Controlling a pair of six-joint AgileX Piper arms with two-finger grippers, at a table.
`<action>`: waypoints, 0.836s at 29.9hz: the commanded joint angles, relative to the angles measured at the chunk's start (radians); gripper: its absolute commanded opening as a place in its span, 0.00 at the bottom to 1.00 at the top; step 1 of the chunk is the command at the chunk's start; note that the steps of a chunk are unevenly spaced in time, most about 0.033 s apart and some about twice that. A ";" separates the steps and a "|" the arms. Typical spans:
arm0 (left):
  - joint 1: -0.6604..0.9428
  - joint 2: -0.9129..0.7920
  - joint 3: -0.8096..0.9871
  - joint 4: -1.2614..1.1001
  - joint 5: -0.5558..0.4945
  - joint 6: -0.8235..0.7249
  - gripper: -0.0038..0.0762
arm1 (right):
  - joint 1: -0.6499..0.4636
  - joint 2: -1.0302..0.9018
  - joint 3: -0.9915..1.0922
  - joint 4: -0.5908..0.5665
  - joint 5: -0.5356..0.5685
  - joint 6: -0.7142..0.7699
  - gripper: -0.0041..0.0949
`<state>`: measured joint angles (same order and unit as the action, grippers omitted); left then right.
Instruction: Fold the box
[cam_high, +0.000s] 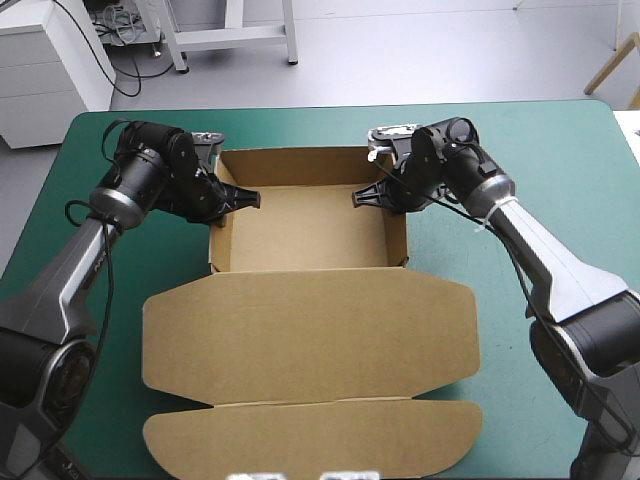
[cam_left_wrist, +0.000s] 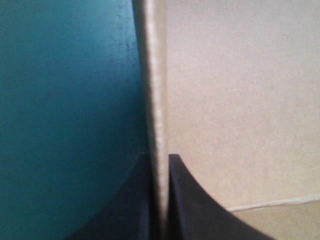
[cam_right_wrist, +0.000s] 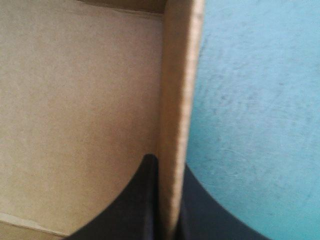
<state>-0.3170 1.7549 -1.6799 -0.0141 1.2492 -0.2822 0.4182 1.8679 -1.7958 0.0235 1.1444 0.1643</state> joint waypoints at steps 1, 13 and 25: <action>-0.013 0.003 -0.072 -0.008 0.002 0.047 0.04 | -0.054 -0.097 -0.029 -0.064 0.061 -0.050 0.02; -0.075 0.119 -0.087 0.000 -0.084 0.056 0.04 | -0.180 -0.097 0.156 0.019 0.029 -0.065 0.02; -0.093 0.134 -0.087 -0.030 -0.071 0.056 0.04 | -0.131 -0.096 0.173 0.044 -0.088 -0.062 0.02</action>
<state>-0.4057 1.9422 -1.7399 -0.0909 1.1904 -0.2480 0.2738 1.8331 -1.5995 0.0752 1.0834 0.1436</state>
